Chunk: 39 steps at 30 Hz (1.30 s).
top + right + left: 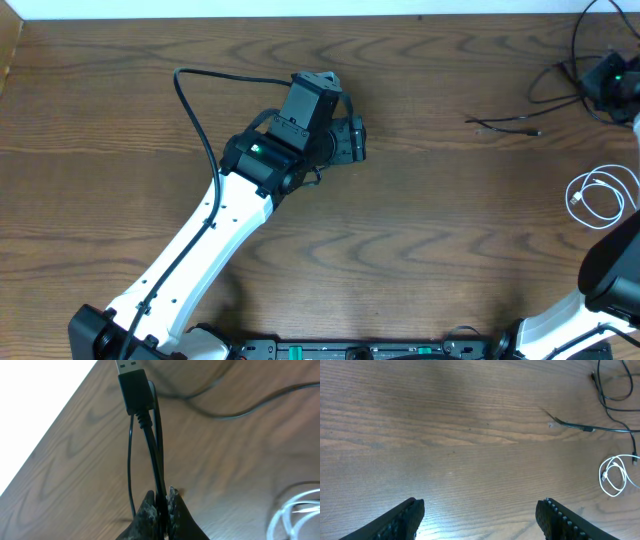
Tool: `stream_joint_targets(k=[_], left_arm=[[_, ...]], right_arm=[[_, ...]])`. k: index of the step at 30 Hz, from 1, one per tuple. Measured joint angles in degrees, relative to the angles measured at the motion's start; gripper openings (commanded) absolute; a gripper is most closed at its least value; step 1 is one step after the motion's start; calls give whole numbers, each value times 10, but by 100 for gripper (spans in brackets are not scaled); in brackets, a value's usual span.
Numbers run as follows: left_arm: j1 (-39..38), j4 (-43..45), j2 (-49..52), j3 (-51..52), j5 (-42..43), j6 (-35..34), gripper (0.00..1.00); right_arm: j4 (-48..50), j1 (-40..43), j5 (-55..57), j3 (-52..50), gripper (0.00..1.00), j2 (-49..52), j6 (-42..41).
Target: Untangle cables
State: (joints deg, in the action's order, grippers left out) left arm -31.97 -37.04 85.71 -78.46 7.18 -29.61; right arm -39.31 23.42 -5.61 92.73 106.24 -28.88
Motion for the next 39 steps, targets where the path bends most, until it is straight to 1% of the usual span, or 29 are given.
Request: stream_joint_targets(k=[4, 11, 17, 19, 24, 29, 34, 39], left_arm=[[0, 3, 0, 0, 0, 0, 77], [0, 19, 0, 0, 0, 0, 77], [0, 31, 0, 0, 0, 0, 77], [0, 34, 0, 0, 0, 0, 77], [0, 40, 0, 0, 0, 0, 77], [0, 40, 0, 0, 0, 0, 77], [0, 40, 0, 0, 0, 0, 76], [0, 40, 0, 0, 0, 0, 77]], right_arm=[[7, 45, 8, 0, 1, 0, -19], [69, 131, -3, 0, 1, 0, -45], [131, 174, -77, 0, 1, 0, -52], [135, 178, -109, 0, 1, 0, -52], [110, 168, -170, 0, 1, 0, -52], [82, 127, -189, 0, 1, 0, -48], [23, 80, -179, -1, 1, 0, -39], [46, 57, -152, -32, 5, 0, -36]])
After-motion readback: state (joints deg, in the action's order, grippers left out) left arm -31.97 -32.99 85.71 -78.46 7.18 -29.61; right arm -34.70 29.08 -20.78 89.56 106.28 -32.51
